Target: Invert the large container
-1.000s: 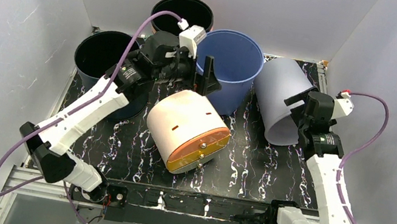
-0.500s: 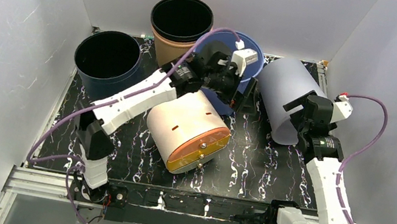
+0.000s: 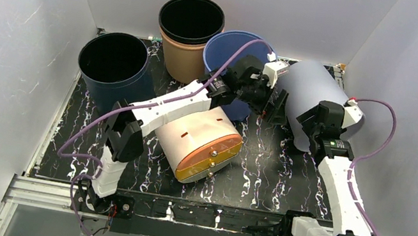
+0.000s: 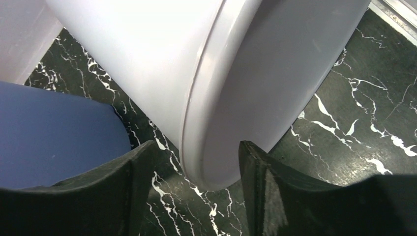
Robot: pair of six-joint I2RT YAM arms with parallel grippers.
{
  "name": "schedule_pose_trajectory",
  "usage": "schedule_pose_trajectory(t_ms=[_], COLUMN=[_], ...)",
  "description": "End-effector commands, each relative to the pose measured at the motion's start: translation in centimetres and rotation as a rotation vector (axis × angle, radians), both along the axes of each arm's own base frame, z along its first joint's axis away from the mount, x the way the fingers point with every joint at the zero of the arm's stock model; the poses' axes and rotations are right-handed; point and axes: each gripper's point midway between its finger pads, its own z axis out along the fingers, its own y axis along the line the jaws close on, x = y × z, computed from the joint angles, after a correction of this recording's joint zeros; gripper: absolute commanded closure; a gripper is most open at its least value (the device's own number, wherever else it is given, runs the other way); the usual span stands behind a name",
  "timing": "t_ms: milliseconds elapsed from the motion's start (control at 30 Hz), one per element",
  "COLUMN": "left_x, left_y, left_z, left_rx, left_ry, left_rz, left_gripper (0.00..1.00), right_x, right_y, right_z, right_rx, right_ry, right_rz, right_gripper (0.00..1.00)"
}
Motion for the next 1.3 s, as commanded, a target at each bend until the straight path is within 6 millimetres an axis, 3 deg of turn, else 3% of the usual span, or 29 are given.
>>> schedule_pose_trajectory(t_ms=[0, 133, 367, 567, 667, 767, 867, 967, 1100, 1267], left_x=[3.4, 5.5, 8.9, 11.2, 10.6, 9.0, 6.8, 5.4, 4.1, 2.9], left_y=[-0.1, 1.0, 4.4, 8.2, 8.3, 7.4, 6.9, 7.0, 7.5, 8.4], left_z=[1.5, 0.5, -1.2, -1.8, -1.7, -0.6, 1.3, 3.7, 6.5, 7.4], left_rx=[0.001, 0.041, 0.04, 0.047, 0.04, -0.004, -0.059, -0.108, -0.163, -0.168], left_ry=[-0.182, -0.211, -0.152, -0.131, -0.114, -0.054, -0.013, -0.005, -0.003, 0.008], left_rz=[0.095, 0.162, 0.26, 0.348, 0.32, 0.247, 0.174, 0.148, 0.137, 0.138], left_gripper=[0.02, 0.02, 0.02, 0.01, 0.02, 0.02, 0.02, 0.02, 0.02, 0.02], right_x=[1.8, 2.0, 2.5, 2.7, 3.2, 3.9, 4.4, 4.5, 3.4, -0.1], right_y=[-0.7, -1.8, -1.4, -0.6, 0.8, 2.4, 3.5, 4.2, 5.2, 6.3], right_z=[2.1, 2.2, 2.3, 2.6, 3.8, 6.2, 8.8, 10.0, 9.7, 6.6], right_rx=[-0.012, -0.019, -0.011, 0.019, 0.061, 0.102, 0.135, 0.189, 0.291, 0.362], right_ry=[-0.103, -0.105, -0.114, -0.126, -0.164, -0.235, -0.297, -0.32, -0.306, -0.204], right_rz=[0.0, -0.027, 0.002, 0.039, 0.105, 0.187, 0.234, 0.244, 0.239, 0.247], right_gripper=[0.47, 0.64, 0.94, 1.0, 1.0, 1.0, 1.0, 1.0, 1.0, 1.0])
